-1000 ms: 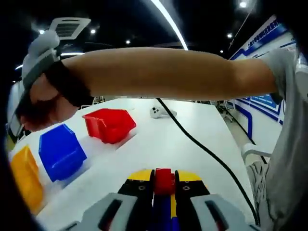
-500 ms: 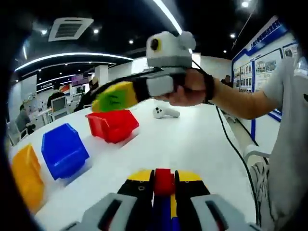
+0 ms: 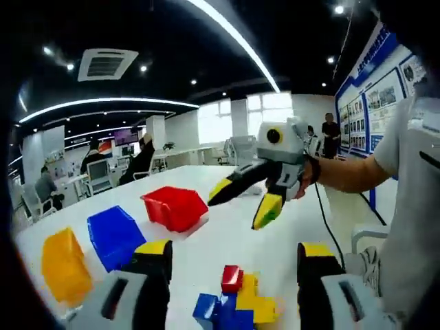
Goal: Take apart the toy blocks one by one and place each separated block into its matching bin, sorting the blocks by their type until all the connected pieces are disassembled and separated into the correct bins
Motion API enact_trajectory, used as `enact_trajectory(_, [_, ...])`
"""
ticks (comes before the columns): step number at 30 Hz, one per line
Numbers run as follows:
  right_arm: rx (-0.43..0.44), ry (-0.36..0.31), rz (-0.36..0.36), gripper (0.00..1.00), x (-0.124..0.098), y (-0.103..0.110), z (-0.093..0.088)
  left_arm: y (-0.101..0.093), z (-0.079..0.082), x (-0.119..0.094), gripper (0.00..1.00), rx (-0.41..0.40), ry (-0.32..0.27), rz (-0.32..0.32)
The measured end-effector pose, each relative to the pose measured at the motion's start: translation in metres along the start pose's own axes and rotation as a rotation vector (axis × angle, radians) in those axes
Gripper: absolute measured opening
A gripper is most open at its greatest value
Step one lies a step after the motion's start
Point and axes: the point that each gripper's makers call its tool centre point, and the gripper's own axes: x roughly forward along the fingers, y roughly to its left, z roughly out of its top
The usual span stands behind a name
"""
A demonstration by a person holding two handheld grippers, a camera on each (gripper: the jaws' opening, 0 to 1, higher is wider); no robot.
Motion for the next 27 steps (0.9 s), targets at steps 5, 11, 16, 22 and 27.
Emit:
enact_trajectory(5, [-0.088, 0.132, 0.051, 0.51, 0.020, 0.014, -0.032, -0.002, -0.039, -0.017, 0.87, 0.052, 0.124, 0.088])
enact_trajectory(11, [-0.103, 0.180, 0.082, 0.44, 0.041, 0.018, -0.061, 0.001, -0.082, -0.006, 0.79, -0.009, 0.226, 0.100])
enact_trajectory(16, [-0.133, 0.187, 0.102, 0.38, 0.046, 0.017, -0.067, 0.007, -0.093, 0.001, 0.58, -0.075, 0.243, 0.102])
enact_trajectory(22, [-0.145, 0.185, 0.129, 0.35, 0.045, 0.019, -0.067, 0.006, -0.096, 0.006, 0.56, -0.078, 0.254, 0.074])
enact_trajectory(27, [0.059, 0.149, 0.132, 0.33, 0.032, 0.023, -0.056, 0.001, -0.091, 0.013, 0.56, -0.137, 0.254, 0.009])
